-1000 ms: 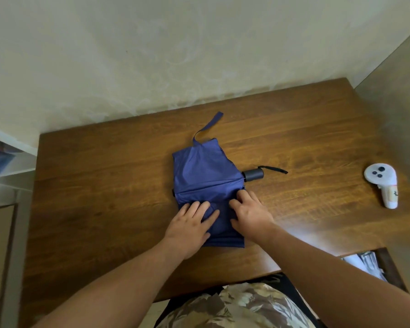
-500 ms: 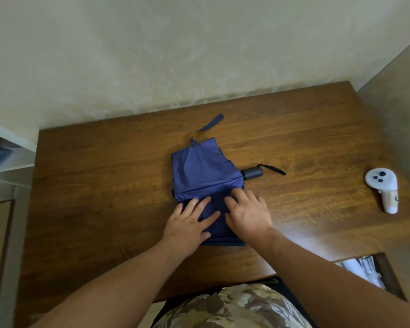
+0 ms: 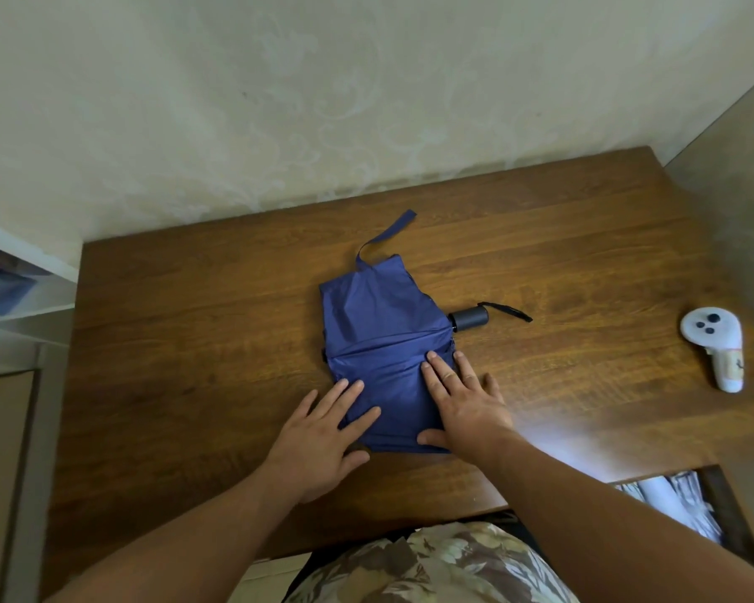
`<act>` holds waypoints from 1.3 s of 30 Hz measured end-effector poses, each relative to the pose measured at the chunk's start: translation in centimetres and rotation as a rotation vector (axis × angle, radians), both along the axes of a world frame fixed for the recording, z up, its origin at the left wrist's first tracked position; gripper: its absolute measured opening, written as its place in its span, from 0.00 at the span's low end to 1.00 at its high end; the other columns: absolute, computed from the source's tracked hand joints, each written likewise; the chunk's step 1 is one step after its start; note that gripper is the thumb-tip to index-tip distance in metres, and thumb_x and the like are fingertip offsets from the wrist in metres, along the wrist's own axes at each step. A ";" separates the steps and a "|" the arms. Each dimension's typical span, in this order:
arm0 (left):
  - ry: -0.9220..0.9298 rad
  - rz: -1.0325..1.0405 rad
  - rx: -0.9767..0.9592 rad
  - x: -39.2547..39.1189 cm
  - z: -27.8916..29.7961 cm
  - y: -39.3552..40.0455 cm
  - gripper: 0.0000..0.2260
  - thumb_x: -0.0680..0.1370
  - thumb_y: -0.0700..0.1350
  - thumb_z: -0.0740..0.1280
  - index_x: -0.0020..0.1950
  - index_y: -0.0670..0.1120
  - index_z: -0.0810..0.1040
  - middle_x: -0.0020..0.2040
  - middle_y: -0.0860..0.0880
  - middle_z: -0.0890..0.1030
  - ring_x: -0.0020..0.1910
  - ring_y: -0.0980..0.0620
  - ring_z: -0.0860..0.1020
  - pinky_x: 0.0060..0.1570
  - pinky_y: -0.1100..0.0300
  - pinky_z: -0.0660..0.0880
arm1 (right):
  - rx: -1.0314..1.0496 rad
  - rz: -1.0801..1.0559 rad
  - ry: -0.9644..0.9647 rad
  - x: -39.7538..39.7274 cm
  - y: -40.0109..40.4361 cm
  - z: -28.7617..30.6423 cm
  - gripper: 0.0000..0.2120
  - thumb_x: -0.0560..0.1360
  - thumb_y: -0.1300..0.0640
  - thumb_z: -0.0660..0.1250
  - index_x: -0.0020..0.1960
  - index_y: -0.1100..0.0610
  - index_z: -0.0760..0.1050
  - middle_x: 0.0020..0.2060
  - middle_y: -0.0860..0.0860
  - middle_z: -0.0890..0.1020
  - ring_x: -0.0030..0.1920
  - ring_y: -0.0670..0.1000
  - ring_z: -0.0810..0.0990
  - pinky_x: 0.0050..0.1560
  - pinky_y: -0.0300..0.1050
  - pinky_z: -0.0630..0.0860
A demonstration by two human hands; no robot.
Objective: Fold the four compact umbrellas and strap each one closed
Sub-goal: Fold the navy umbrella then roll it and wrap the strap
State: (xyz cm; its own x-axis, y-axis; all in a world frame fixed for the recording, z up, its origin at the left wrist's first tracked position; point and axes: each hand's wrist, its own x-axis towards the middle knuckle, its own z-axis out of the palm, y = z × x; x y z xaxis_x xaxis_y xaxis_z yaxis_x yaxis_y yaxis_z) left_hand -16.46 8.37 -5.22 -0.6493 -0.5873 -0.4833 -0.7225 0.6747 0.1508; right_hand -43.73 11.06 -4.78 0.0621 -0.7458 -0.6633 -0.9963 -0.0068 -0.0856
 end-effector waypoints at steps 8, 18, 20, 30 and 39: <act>0.291 0.063 -0.134 -7.0 0.9 -3.3 0.24 0.83 0.45 0.67 0.80 0.49 0.69 0.75 0.48 0.71 0.72 0.45 0.71 0.69 0.47 0.73 | 0.018 0.008 0.017 -0.1 -0.2 0.2 0.56 0.74 0.24 0.61 0.81 0.46 0.26 0.79 0.42 0.25 0.81 0.57 0.30 0.80 0.68 0.48; -0.018 0.047 -0.101 1.0 -2.8 -0.1 0.30 0.84 0.67 0.44 0.84 0.60 0.40 0.86 0.52 0.42 0.84 0.49 0.37 0.80 0.35 0.45 | -0.003 0.033 0.036 -0.6 0.0 -0.3 0.55 0.73 0.21 0.57 0.81 0.45 0.26 0.79 0.41 0.26 0.81 0.56 0.30 0.80 0.66 0.48; -0.038 0.059 -0.090 1.0 -2.4 0.2 0.30 0.85 0.67 0.44 0.84 0.60 0.41 0.86 0.51 0.42 0.84 0.49 0.37 0.81 0.35 0.47 | -0.002 0.039 0.039 -0.6 0.1 -0.2 0.55 0.73 0.21 0.56 0.81 0.45 0.26 0.79 0.41 0.26 0.81 0.56 0.30 0.80 0.66 0.48; 0.063 0.165 -0.085 -1.2 0.7 -0.3 0.26 0.83 0.69 0.50 0.77 0.62 0.72 0.82 0.53 0.66 0.81 0.47 0.64 0.75 0.42 0.66 | 0.026 0.029 0.021 -0.5 -0.1 -0.1 0.56 0.74 0.22 0.58 0.81 0.45 0.25 0.78 0.41 0.25 0.81 0.56 0.29 0.80 0.67 0.46; -0.032 0.245 -0.168 -5.3 0.5 -2.3 0.37 0.80 0.65 0.66 0.85 0.58 0.55 0.74 0.50 0.68 0.72 0.47 0.69 0.69 0.49 0.66 | 0.041 0.016 0.018 -0.3 -0.2 0.3 0.55 0.74 0.23 0.59 0.81 0.45 0.26 0.78 0.41 0.25 0.81 0.56 0.29 0.81 0.67 0.46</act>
